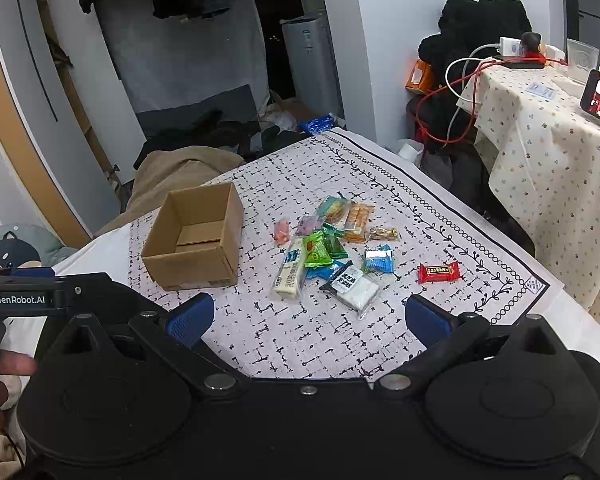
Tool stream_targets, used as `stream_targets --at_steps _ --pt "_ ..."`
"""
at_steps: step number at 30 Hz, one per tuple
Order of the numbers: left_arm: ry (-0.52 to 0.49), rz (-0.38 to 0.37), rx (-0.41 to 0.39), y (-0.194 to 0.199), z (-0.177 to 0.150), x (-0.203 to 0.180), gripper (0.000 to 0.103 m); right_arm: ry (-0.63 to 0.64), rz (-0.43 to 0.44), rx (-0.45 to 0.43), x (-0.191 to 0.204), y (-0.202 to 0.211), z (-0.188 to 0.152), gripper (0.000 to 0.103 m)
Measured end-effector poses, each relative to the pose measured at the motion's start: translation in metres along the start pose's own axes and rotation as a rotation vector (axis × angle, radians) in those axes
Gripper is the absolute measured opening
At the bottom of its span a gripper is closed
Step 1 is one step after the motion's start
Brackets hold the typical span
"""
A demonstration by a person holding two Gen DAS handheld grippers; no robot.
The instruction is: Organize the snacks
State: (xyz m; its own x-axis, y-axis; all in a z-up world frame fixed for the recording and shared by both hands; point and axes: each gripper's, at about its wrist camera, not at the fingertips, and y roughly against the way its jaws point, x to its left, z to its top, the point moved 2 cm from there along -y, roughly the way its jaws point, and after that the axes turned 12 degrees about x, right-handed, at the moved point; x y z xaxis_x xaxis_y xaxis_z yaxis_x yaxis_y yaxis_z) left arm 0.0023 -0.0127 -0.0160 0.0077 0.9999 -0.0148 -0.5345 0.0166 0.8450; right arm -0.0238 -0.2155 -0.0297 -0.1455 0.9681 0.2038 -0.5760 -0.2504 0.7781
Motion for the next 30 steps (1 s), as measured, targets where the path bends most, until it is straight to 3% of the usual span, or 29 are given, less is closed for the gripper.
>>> stream_targets --at_steps 19,30 --pt "0.0 -0.008 0.007 -0.002 0.002 0.0 0.103 -0.016 -0.016 -0.016 -0.007 0.001 0.002 0.103" --pt "-0.002 -0.021 0.046 -0.024 0.011 -0.015 0.103 -0.036 0.003 0.024 -0.026 -0.017 0.01 0.103"
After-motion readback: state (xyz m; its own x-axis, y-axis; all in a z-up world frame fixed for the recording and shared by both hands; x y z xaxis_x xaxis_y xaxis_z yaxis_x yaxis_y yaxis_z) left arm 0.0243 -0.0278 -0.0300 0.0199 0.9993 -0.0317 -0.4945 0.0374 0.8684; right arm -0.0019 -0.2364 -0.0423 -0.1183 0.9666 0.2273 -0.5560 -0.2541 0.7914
